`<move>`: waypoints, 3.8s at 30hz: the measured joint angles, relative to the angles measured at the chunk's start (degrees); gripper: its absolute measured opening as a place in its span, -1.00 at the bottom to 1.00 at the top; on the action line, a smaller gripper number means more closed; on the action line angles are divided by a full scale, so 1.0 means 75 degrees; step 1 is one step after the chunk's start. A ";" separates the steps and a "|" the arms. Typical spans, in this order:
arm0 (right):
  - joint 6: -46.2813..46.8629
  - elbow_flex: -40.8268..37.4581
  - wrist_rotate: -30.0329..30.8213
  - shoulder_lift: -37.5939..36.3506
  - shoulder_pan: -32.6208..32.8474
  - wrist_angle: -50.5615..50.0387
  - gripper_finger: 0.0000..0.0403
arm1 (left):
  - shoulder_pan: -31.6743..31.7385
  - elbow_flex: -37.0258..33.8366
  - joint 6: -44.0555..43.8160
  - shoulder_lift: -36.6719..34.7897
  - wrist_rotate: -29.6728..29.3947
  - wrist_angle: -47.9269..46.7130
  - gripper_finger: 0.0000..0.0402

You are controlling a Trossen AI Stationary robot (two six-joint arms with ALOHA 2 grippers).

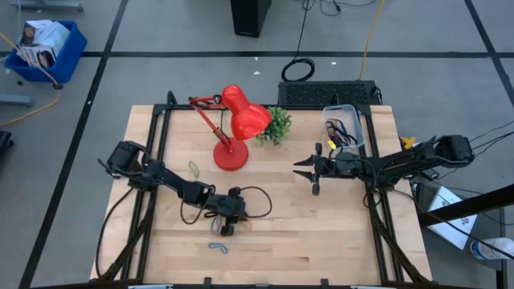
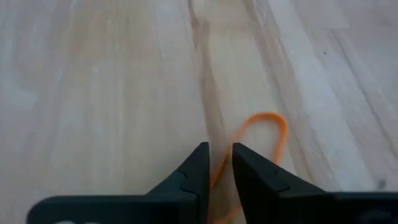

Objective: Pick and place rubber bands into bin
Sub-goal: Put the right orange rubber band into the transparent bin

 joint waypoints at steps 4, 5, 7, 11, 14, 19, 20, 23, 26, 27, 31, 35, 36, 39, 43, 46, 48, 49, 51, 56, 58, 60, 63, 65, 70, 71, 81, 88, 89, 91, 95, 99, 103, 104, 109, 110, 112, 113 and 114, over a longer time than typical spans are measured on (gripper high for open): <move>0.0000 0.0000 0.0000 0.0001 0.0000 0.0000 -0.48 | -0.0095 -0.0003 -0.0252 0.0000 0.0020 -0.0069 -0.67; 0.0000 0.0000 0.0000 -0.0001 0.0000 -0.0001 -0.48 | -0.0109 -0.0006 -0.0261 0.0000 0.0023 -0.0069 -0.67; 0.0000 0.0000 0.0000 -0.0001 0.0000 0.0000 -0.48 | -0.0124 -0.0006 -0.0261 0.0000 0.0007 -0.0066 -0.68; 0.0000 0.0000 0.0000 0.0002 0.0000 -0.0001 -0.48 | -0.0130 -0.0015 -0.0033 0.0003 -0.0084 -0.0020 -0.68; 0.0000 0.0000 0.0000 0.0002 0.0000 -0.0001 -0.48 | -0.0135 -0.0017 0.0103 0.0006 -0.0172 -0.0016 -0.68; -0.0002 0.0000 0.0000 -0.0001 0.0000 -0.0001 -0.48 | -0.0141 -0.0017 0.0257 0.0009 -0.0284 -0.0011 -0.70; -0.0001 0.0000 0.0000 0.0002 0.0000 -0.0001 -0.48 | -0.0141 -0.0020 0.0336 0.0009 -0.0310 0.0000 -0.72; -0.0003 0.0000 0.0000 0.0000 0.0000 -0.0001 -0.48 | -0.0135 -0.0024 0.0460 0.0012 -0.0336 0.0078 -0.87; -0.0003 0.0000 0.0000 0.0001 0.0000 -0.0001 -0.48 | -0.0130 -0.0026 0.0523 0.0012 -0.0356 0.0106 -0.96; -0.0003 0.0000 0.0002 0.0000 0.0000 -0.0001 -0.48 | -0.0130 -0.0024 0.0572 0.0012 -0.0358 0.0111 -0.95; 0.0035 0.0000 0.0000 0.0000 0.0000 -0.0001 -0.48 | -0.0130 -0.0033 0.1142 0.0012 -0.0376 0.0259 -0.95; 0.0948 0.0000 -0.0036 0.0002 0.0000 -0.0001 -0.48 | -0.0093 -0.0035 0.1806 -0.0079 -0.0387 0.0595 -0.97; 0.1168 0.0000 -0.0038 0.0001 0.0000 -0.0001 -0.48 | -0.0058 -0.0036 0.1902 -0.0128 -0.0384 0.0579 -0.96; 0.1464 0.0000 -0.0139 0.0000 -0.0003 0.0011 -0.48 | 0.0076 -0.0064 0.2080 -0.0331 -0.0446 0.0497 -0.97; 0.1431 0.0000 -0.1001 0.0002 -0.0003 0.0510 -0.48 | 0.0291 -0.0035 0.2365 -0.0655 -0.0514 0.0588 -0.96; 0.1568 0.0003 -0.1621 -0.0001 0.0000 0.0956 -0.48 | 0.0486 -0.0044 0.2417 -0.0863 -0.0616 0.0736 -0.97; 0.1629 0.0003 -0.1836 0.0001 0.0000 0.1093 -0.48 | 0.0659 -0.0035 0.2515 -0.1054 -0.0683 0.0931 -0.98; 0.1616 0.0003 -0.1845 -0.0001 0.0003 0.1143 -0.48 | 0.0740 -0.0035 0.2576 -0.1138 -0.0748 0.1024 -0.98; 0.1481 0.0003 -0.1801 -0.0001 0.0003 0.1150 -0.48 | 0.0909 0.0006 0.2776 -0.1184 -0.0872 0.1384 -0.96; 0.1567 0.0003 -0.1833 0.0003 0.0003 0.1198 -0.48 | 0.1217 0.0338 0.3937 -0.1311 -0.0936 0.1415 -0.98; 0.1616 0.0003 -0.1829 0.0002 0.0030 0.1293 -0.48 | 0.1309 0.0539 0.4323 -0.1307 -0.0974 0.1339 -0.97; 0.1623 0.0003 -0.1790 0.0004 0.0073 0.1444 -0.48 | 0.1418 0.0737 0.4671 -0.1309 -0.0984 0.1347 -0.96; 0.1367 0.0003 -0.1594 0.0002 0.0154 0.1789 -0.48 | 0.1562 0.1003 0.5112 -0.1311 -0.0989 0.1312 -0.98; 0.1201 0.0006 -0.1591 0.0004 0.0160 0.1804 -0.48 | 0.1658 0.1136 0.5315 -0.1311 -0.0991 0.1247 -0.97; 0.1192 0.0006 -0.1594 0.0004 0.0154 0.1646 -0.48 | 0.1929 0.1325 0.5772 -0.1313 -0.0991 0.1274 -0.96; 0.1164 0.0006 -0.1594 0.0004 0.0152 0.1623 -0.48 | 0.1979 0.1326 0.5794 -0.1311 -0.0991 0.1273 -0.97; 0.1220 0.0006 -0.1596 0.0004 0.0152 0.1494 -0.23 | 0.2310 0.1336 0.5808 -0.1311 -0.0988 0.1508 -0.98; 0.0443 0.0006 -0.1594 0.0004 0.0149 0.1593 0.07 | 0.2310 0.1338 0.5962 -0.1314 -0.0872 0.1759 -0.96; 0.0420 0.0006 -0.1594 0.0004 0.0149 0.1590 0.10 | 0.2310 0.1338 0.5957 -0.1314 -0.0869 0.1764 -0.98; 0.0433 0.0006 -0.1595 0.0004 0.0149 0.1590 0.15 | 0.2310 0.1338 0.5903 -0.1314 -0.0869 0.1764 -0.98; 0.0575 0.0006 -0.1596 0.0004 0.0149 0.1590 0.19 | 0.2281 0.1338 0.5897 -0.1314 -0.0869 0.1764 -0.94; 0.0977 0.0006 -0.1592 0.0011 0.0149 0.1427 0.17 | 0.2257 0.1338 0.5906 -0.1314 -0.0860 0.1764 -0.98; 0.1032 0.0006 -0.1190 0.0323 0.0149 0.1708 0.13 | 0.2254 0.1338 0.5908 -0.1314 -0.0851 0.1764 -0.94; 0.1032 0.0006 -0.1161 0.0429 0.0147 0.1827 0.12 | 0.2254 0.1338 0.5908 -0.1314 -0.0851 0.1764 -0.94; 0.1357 0.0321 -0.1240 0.1113 0.0151 0.2082 0.07 | 0.2254 0.1338 0.5908 -0.1314 -0.0851 0.1760 -0.97; 0.1412 0.0430 -0.1236 0.1260 0.0149 0.2111 0.06 | 0.2254 0.1338 0.5906 -0.1314 -0.0851 0.1747 -0.96; 0.1431 0.0581 -0.1233 0.1522 0.0149 0.2122 0.05 | 0.2244 0.1338 0.5889 -0.1314 -0.0851 0.1718 -0.93; 0.1431 0.0649 -0.1244 0.1643 0.0149 0.2101 0.04 | 0.2244 0.1338 0.5882 -0.1314 -0.0851 0.1708 -0.92; 0.1462 0.0730 -0.1267 0.1771 0.0149 0.2098 0.04 | 0.2246 0.1338 0.5882 -0.1314 -0.0851 0.1703 -0.93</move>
